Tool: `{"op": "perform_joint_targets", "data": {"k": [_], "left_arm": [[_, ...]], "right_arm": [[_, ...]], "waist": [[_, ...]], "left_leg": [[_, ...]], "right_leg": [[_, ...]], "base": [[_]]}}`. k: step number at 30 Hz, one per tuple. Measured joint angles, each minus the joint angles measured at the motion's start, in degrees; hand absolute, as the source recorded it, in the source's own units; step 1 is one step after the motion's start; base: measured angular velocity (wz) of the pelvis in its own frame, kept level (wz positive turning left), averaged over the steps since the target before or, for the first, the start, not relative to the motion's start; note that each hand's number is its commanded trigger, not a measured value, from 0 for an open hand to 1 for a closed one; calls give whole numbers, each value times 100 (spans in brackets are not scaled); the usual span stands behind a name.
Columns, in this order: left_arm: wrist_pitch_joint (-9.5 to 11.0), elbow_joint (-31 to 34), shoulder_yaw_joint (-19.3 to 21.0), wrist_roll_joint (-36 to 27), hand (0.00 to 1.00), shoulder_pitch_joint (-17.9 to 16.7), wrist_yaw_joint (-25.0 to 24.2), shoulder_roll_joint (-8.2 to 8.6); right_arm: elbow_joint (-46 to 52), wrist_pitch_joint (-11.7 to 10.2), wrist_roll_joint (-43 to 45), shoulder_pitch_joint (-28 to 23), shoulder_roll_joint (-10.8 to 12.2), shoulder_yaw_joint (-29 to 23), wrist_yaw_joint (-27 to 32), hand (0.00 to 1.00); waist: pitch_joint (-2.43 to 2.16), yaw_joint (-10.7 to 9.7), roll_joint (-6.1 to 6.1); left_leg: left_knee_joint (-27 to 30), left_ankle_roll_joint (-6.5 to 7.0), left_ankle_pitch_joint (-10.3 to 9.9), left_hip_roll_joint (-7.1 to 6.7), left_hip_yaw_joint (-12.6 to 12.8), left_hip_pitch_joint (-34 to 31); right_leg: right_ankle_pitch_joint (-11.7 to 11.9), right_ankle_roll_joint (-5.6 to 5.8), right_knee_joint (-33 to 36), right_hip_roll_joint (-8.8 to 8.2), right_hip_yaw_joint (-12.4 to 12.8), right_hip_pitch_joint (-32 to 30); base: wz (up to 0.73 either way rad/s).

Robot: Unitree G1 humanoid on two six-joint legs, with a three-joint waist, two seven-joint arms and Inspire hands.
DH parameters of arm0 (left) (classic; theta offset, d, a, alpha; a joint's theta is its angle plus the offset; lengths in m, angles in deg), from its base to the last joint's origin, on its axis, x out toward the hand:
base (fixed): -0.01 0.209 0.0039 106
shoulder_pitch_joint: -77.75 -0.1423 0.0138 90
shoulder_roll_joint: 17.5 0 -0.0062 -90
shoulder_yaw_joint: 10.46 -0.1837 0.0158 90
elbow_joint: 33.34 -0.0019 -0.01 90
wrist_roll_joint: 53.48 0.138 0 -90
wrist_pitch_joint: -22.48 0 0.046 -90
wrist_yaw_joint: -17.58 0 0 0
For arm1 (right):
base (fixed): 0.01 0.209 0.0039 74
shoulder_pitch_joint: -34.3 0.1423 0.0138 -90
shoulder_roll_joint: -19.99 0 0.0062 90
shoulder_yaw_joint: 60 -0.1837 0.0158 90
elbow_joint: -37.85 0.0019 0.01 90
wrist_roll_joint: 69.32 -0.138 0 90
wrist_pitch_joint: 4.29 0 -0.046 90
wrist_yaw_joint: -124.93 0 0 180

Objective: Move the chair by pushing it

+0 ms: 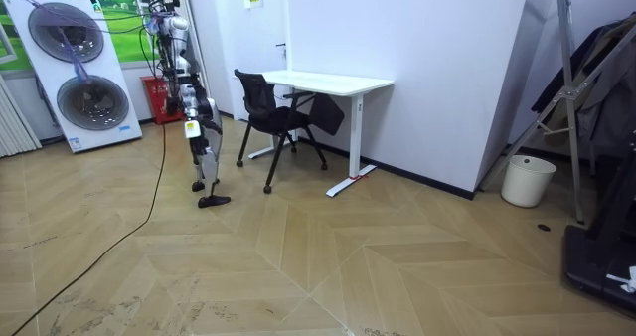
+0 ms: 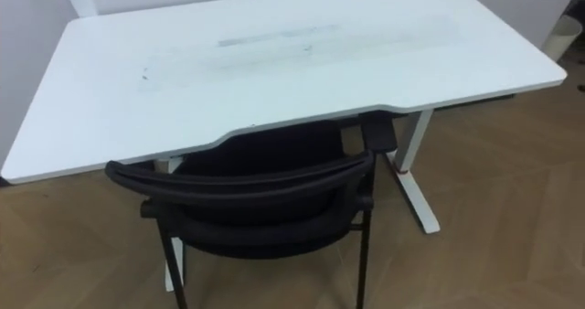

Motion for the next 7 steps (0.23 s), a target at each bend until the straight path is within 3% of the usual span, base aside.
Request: {"op": "perform_joint_targets", "data": {"k": [2, 7], "left_arm": [[-182, 4, -303, 289, 0, 375, -200, 23], [-330, 365, -759, 578, 0, 538, -534, 51]], "right_arm": [[14, 70, -48, 362, 14, 395, -177, 0], [82, 63, -366, 837, 69, 1016, -723, 0]], "waist": [[13, 19, -11], [22, 21, -19]], "left_leg": [[15, 0, 0, 2, -28, -30], [46, -9, -5, -17, -95, -79]], "right_leg": [[6, -2, -34, 14, -18, 1], [6, -2, -103, 18, -102, 23]], "base": [[5], [7]]}}
